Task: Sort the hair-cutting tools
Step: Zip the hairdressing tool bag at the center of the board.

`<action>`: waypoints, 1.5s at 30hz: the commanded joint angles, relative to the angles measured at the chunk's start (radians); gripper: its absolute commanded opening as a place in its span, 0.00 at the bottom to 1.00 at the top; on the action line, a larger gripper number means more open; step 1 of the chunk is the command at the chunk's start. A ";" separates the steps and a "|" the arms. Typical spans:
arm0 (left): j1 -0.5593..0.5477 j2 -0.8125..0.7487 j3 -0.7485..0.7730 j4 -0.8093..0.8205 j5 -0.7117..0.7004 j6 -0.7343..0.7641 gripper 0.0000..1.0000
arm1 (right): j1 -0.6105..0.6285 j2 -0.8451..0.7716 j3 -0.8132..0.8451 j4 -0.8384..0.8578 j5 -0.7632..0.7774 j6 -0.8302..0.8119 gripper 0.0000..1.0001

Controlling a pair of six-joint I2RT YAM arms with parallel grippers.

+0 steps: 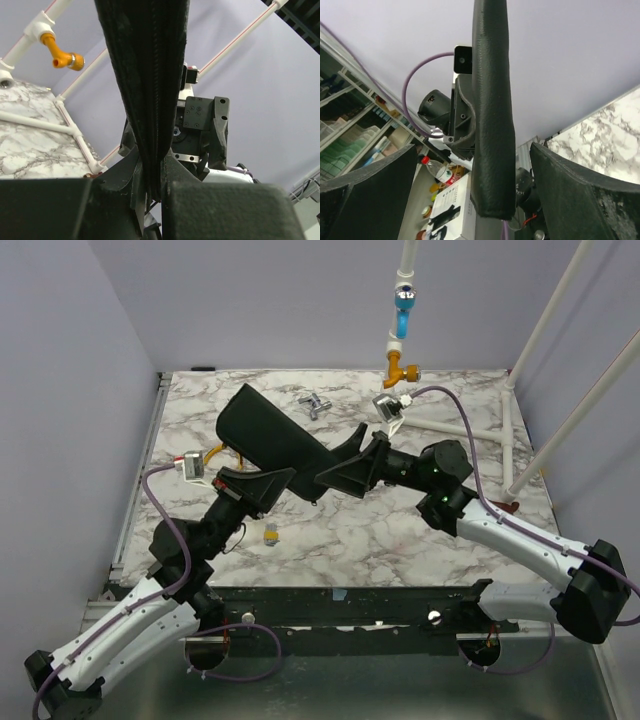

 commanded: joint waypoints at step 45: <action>0.438 0.077 -0.165 0.305 0.627 -0.277 0.81 | -0.215 -0.039 0.010 -0.496 -0.490 0.032 0.01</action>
